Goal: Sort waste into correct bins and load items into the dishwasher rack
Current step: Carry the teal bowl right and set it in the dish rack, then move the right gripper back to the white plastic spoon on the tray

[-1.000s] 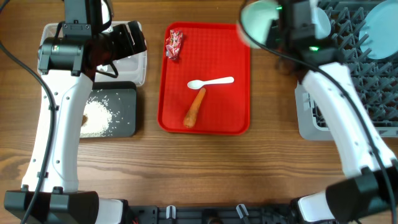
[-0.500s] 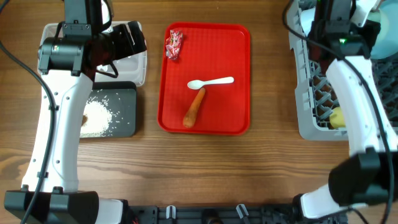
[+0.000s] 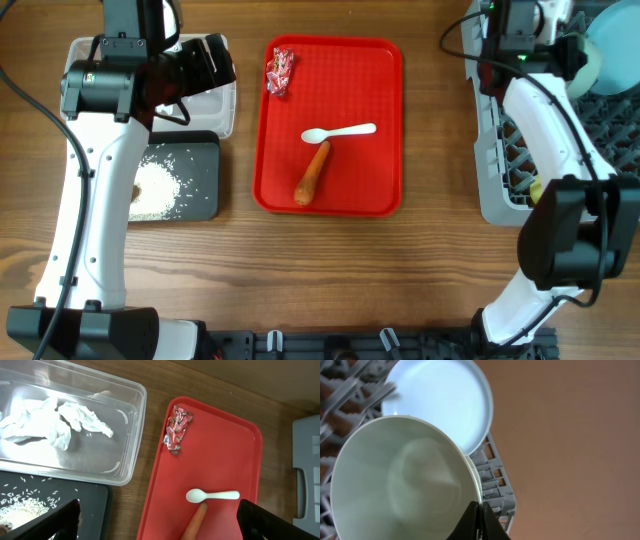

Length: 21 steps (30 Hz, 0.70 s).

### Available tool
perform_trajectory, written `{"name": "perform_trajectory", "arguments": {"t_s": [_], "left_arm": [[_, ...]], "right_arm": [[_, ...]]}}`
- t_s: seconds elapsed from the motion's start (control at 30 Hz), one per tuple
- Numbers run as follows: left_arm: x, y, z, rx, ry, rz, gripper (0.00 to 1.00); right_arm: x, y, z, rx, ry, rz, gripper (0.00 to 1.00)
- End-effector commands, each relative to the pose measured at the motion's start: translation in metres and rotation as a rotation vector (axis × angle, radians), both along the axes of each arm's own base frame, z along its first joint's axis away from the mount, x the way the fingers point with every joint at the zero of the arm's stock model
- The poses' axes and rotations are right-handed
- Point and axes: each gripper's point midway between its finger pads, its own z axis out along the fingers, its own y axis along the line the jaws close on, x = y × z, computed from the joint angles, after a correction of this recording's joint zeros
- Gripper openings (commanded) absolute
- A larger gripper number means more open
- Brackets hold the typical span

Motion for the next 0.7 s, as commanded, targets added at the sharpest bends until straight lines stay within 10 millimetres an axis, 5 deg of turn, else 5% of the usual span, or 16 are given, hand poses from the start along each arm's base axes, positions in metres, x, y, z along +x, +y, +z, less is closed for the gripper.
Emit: {"name": "perform_trajectory", "arguments": {"t_s": [0.0, 0.27, 0.67], "left_arm": [[0.002, 0.002, -0.004, 0.000, 0.009, 0.014, 1.00], [0.002, 0.002, -0.004, 0.000, 0.009, 0.014, 1.00], [0.002, 0.002, -0.004, 0.000, 0.009, 0.014, 1.00]], "right_arm": [[-0.001, 0.009, -0.029, 0.009, 0.079, 0.028, 0.05], [-0.018, 0.012, -0.058, 0.026, 0.114, 0.010, 0.06], [-0.020, 0.033, -0.063, 0.023, 0.166, 0.055, 0.11]]}}
